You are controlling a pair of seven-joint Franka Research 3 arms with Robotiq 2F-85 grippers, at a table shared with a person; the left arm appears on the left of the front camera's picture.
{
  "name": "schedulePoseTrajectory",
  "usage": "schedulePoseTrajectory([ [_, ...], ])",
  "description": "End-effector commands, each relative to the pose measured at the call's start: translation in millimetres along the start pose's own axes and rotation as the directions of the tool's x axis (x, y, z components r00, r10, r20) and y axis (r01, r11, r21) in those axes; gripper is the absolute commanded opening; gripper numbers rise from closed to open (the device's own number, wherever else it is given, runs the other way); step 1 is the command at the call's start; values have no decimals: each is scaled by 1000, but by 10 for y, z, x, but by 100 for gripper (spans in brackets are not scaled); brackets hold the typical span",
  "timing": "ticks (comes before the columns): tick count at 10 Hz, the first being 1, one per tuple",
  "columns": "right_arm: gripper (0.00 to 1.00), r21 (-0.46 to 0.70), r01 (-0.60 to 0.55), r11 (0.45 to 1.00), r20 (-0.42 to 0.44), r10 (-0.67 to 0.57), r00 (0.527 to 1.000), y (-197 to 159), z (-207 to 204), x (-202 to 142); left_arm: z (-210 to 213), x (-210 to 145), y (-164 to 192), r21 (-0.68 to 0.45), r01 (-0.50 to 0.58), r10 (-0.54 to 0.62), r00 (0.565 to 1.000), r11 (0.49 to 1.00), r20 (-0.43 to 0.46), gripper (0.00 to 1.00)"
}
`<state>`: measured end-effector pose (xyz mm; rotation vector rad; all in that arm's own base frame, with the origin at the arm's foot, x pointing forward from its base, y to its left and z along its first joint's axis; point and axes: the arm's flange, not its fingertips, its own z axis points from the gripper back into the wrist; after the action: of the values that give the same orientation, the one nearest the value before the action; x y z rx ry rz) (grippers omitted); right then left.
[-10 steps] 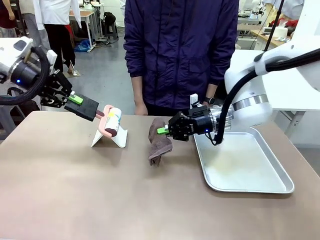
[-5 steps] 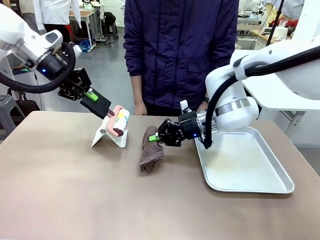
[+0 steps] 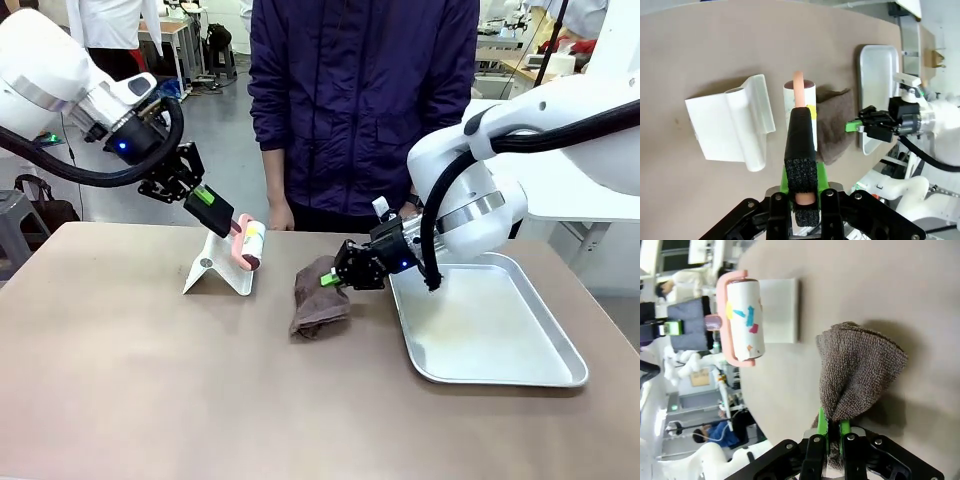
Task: Clean the surface of the table.
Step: Return the Lint Roller and towel to their original positions.
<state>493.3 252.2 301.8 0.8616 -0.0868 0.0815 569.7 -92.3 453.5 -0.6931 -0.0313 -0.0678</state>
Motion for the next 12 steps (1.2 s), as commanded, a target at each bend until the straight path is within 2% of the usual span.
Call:
schedulePoseTrajectory([
  [1,10,-125,11,992,-29,-14,999,70,137,88,-42,104,-6,43,-41,42,999,998,-11,22],
  [3,10,-160,15,987,-39,-22,999,10,118,196,-87,121,71,58,-72,72,997,996,4,22],
  [6,10,-128,47,991,-42,-53,998,-80,62,244,-140,113,136,62,-77,80,996,995,-45,22],
  [12,10,-110,46,993,-50,-52,997,-80,-2,245,-235,94,195,84,-83,88,994,993,-61,22],
])
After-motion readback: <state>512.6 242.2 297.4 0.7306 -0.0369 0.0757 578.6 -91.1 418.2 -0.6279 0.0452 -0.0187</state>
